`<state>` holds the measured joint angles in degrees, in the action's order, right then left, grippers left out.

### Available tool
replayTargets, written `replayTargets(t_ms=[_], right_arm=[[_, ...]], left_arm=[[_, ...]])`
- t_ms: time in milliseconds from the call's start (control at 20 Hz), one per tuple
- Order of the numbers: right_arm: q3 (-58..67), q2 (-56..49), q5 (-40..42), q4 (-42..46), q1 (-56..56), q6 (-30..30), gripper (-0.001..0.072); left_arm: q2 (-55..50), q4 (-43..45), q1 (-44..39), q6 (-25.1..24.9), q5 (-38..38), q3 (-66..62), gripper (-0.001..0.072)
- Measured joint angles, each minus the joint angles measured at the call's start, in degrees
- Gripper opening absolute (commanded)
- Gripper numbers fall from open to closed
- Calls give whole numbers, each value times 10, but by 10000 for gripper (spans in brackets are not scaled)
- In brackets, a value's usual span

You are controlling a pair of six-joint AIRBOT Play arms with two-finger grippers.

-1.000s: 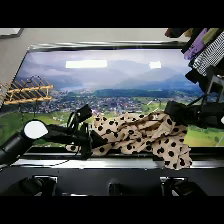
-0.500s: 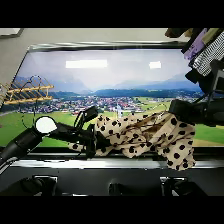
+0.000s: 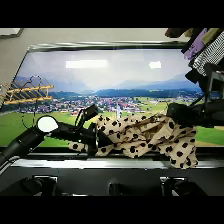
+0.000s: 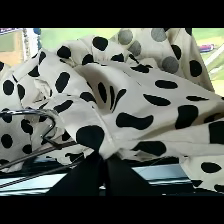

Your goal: Fold the clothes and pants, and hang the long-sleeved shirts on hangers.

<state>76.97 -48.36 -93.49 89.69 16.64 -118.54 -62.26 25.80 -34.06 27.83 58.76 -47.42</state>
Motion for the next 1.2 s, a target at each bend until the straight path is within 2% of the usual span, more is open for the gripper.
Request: replayTargets(t_ms=[600,850,1200], right_arm=[[69,-21,-41,-46,0,-1,22],[74,-47,-40,5,0,11,22],[74,-45,-60,-35,0,28,23]], left_arm=[[-69,-152,-10,-107,2,0,15],[-73,-170,-21,-123,31,0,15],[-75,-174,-24,-129,23,0,15]])
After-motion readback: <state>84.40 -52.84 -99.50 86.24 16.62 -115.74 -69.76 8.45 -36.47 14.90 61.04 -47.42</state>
